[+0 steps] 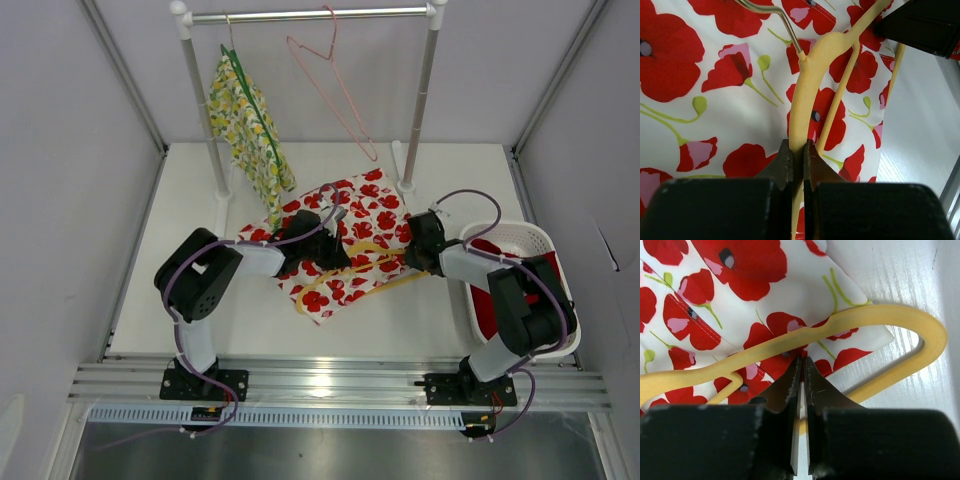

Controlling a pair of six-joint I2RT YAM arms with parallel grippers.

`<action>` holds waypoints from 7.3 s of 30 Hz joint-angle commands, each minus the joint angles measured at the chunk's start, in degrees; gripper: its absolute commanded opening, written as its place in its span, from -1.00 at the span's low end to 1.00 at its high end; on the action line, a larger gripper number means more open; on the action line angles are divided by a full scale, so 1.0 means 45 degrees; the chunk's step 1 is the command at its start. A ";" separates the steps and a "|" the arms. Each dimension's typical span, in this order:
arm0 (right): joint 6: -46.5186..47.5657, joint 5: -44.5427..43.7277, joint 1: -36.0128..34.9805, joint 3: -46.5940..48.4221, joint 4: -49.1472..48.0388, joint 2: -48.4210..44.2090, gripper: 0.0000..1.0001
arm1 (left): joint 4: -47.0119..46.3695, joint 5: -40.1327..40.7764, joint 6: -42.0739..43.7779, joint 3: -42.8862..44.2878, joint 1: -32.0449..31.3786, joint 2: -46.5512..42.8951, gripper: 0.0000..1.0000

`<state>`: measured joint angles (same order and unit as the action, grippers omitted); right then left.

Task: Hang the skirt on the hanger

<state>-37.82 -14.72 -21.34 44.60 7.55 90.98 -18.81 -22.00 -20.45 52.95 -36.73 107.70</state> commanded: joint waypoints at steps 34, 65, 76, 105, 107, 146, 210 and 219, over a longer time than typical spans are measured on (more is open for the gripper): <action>0.1198 0.0478 0.0153 0.4737 0.6095 -0.1781 -1.00 | 0.0137 0.2565 0.1769 -0.0985 -0.0021 -0.0417 -1.00; 0.2252 0.0302 0.0563 0.8545 0.7755 0.0270 -1.00 | 0.0566 -0.0228 0.3313 -0.1121 -0.0119 -0.0456 -1.00; 0.2526 0.0342 0.0661 0.9698 0.8146 0.1227 -1.00 | 0.0722 -0.1536 0.3567 -0.1102 -0.0099 -0.0457 -1.00; 0.0807 -0.0264 0.0445 0.2318 0.5569 -0.2562 0.19 | 0.2441 0.0983 0.2727 0.0245 0.0018 0.0715 -1.00; 0.0904 -0.0264 0.0660 0.2160 0.5237 -0.2290 0.22 | 0.2422 0.0924 0.2708 0.0226 0.0018 0.0657 -1.00; 0.2663 0.1553 0.1501 0.7802 0.7969 0.0232 -0.95 | 0.0313 0.1393 0.3059 -0.1316 -0.0002 -0.0593 -1.00; 0.1997 0.1550 -0.1095 0.0284 0.3460 -0.1602 -0.15 | -0.2910 0.2721 0.0911 -0.5147 0.0194 -0.5262 -1.00; 0.1160 -0.0049 -0.7298 0.0520 0.1786 -0.3363 0.03 | -0.1973 0.2428 0.1379 -0.4091 0.0193 -0.4442 -1.00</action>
<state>-31.03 -11.18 -46.26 46.30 20.47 76.53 -30.70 -12.16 -16.49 32.71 -36.42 86.35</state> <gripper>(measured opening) 0.518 0.035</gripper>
